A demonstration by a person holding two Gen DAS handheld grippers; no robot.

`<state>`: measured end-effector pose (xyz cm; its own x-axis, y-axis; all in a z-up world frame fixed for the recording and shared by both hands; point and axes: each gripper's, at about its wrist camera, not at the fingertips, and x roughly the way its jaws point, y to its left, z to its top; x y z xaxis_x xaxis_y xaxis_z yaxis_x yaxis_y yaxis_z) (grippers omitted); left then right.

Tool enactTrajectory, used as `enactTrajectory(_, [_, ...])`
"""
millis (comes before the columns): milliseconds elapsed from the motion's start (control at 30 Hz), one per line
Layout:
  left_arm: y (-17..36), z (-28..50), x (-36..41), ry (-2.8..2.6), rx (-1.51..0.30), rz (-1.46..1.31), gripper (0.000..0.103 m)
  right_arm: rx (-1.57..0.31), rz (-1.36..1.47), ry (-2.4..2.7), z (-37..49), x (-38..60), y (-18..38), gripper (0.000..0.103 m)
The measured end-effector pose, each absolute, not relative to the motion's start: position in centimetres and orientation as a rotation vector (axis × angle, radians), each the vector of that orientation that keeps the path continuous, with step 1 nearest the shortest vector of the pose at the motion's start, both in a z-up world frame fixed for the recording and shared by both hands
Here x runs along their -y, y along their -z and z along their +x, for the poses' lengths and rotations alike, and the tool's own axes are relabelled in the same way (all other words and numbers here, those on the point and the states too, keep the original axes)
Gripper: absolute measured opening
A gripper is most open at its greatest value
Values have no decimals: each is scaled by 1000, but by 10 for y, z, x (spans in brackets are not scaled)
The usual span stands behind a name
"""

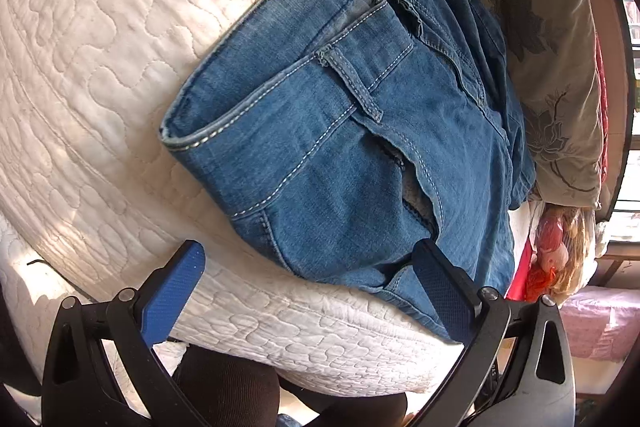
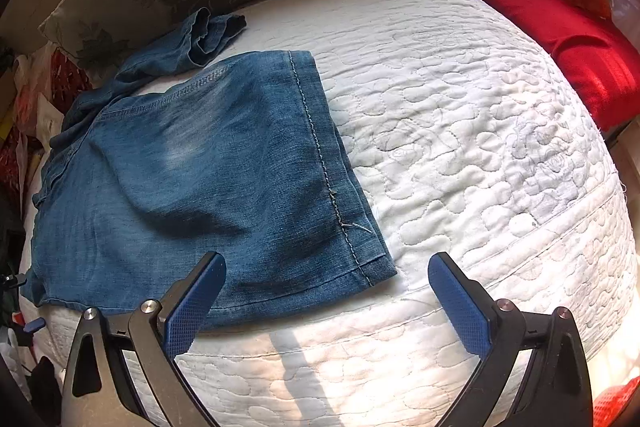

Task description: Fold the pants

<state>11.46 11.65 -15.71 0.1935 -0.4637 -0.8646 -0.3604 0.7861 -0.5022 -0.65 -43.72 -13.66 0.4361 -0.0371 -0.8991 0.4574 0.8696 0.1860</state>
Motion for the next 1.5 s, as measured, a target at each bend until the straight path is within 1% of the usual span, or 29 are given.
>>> enactTrajectory(167, [155, 138, -112, 42, -1366, -723, 102, -1094, 456, 310, 8, 431, 149, 91])
enactTrajectory(200, [156, 141, -112, 32, -1370, -733, 100, -1083, 445, 306, 9, 430, 147, 81])
enactTrajectory(233, [156, 143, -113, 25, -1370, -743, 92, -1075, 435, 299, 10, 430, 145, 73])
enactTrajectory(267, [155, 143, -114, 17, -1367, -739, 75, -1071, 428, 285, 10, 431, 144, 53])
enactTrajectory(300, [154, 143, -116, 5, -1369, -721, 64, -1069, 429, 259, 10, 433, 143, 42])
enactTrajectory(333, [153, 143, -118, -8, -1377, -695, 49, -1070, 434, 231, 11, 435, 142, 31])
enactTrajectory(367, [153, 142, -119, -24, -1381, -675, 34, -1070, 443, 210, 9, 437, 141, 28])
enactTrajectory(400, [154, 139, -121, -49, -1388, -646, 25, -1065, 457, 191, 7, 439, 140, 26])
enactTrajectory(433, [154, 136, -123, -57, -1392, -631, 19, -1058, 478, 165, 3, 440, 138, 19])
enactTrajectory(667, [141, 108, -138, -120, -1364, -582, 19, -1020, 487, 83, -21, 423, 120, 17])
enactTrajectory(900, [122, 94, -137, -202, -1323, -473, 19, -963, 591, 27, -48, 423, 103, 17])
enactTrajectory(933, [120, 91, -140, -247, -1318, -445, 15, -958, 606, 18, -51, 422, 100, 17])
enactTrajectory(1000, [117, 87, -152, -326, -1290, -390, 14, -945, 631, 0, -56, 421, 97, 17])
enactTrajectory(1067, [128, 83, -170, -300, -1328, -459, 14, -942, 654, -17, -57, 420, 96, 17])
enactTrajectory(1133, [139, 77, -183, -191, -1365, -608, 14, -950, 648, -15, -56, 419, 98, 18])
enactTrajectory(1233, [141, 68, -179, -66, -1345, -684, 14, -967, 654, -4, -54, 419, 104, 18])
enactTrajectory(1300, [141, 68, -168, 28, -1338, -725, 17, -980, 666, 8, -51, 420, 110, 20])
enactTrajectory(1333, [143, 71, -162, 61, -1346, -744, 26, -985, 669, 14, -51, 420, 112, 22])
enactTrajectory(1367, [146, 76, -158, 72, -1350, -758, 41, -989, 674, 18, -52, 421, 114, 22])
enactTrajectory(1433, [150, 81, -153, 40, -1344, -784, 55, -993, 688, 26, -51, 423, 117, 23])
enactTrajectory(1500, [155, 84, -151, 48, -1336, -843, 55, -994, 693, 34, -52, 425, 118, 24])
